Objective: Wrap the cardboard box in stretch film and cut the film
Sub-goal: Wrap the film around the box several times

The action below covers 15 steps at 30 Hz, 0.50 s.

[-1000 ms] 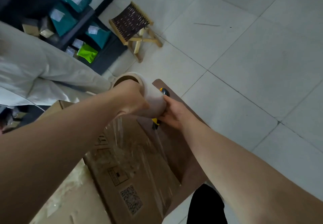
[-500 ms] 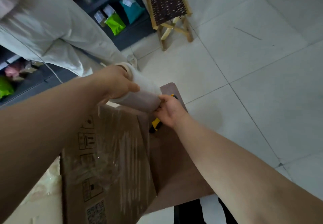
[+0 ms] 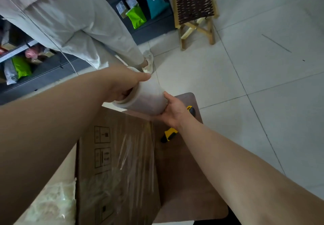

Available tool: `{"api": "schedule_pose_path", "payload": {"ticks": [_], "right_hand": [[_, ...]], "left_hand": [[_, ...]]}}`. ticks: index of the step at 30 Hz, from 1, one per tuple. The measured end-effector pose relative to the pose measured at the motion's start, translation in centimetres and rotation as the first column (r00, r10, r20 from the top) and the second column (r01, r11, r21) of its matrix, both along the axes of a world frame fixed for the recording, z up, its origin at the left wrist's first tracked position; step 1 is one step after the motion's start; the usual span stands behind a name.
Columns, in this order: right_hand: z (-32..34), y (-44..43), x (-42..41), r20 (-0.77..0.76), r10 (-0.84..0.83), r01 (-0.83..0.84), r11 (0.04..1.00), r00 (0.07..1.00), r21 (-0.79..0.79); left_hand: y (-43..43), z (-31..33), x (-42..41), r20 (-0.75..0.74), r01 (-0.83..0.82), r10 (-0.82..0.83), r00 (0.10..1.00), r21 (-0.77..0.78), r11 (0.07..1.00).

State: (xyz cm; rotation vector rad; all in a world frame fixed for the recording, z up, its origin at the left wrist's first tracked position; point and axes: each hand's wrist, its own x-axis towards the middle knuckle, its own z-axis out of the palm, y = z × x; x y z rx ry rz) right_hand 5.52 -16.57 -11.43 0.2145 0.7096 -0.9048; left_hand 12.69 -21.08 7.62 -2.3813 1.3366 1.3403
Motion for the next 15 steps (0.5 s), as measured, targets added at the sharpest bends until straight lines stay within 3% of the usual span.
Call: {"api": "schedule_pose_path", "payload": {"ticks": [6,11,15], "right_hand": [[0.0,-1.5,0.9,0.0,0.02,-0.02,0.999,1.0,0.039],[-0.3,-3.9,2.0,-0.017,0.106,-0.105,0.993,0.994,0.06],[0.0,-5.9,2.4,-0.034,0.211,-0.211,0.977,0.977,0.022]], "left_hand": [[-1.2,-0.7,1.2,0.1,0.062,-0.066,0.993,0.036,0.997],[-2.2,-0.8,2.1,0.31,0.253,-0.255,0.916,0.049,0.966],[-2.8,-0.6,2.4,0.412,0.259,-0.282,0.867,0.113,0.959]]}}
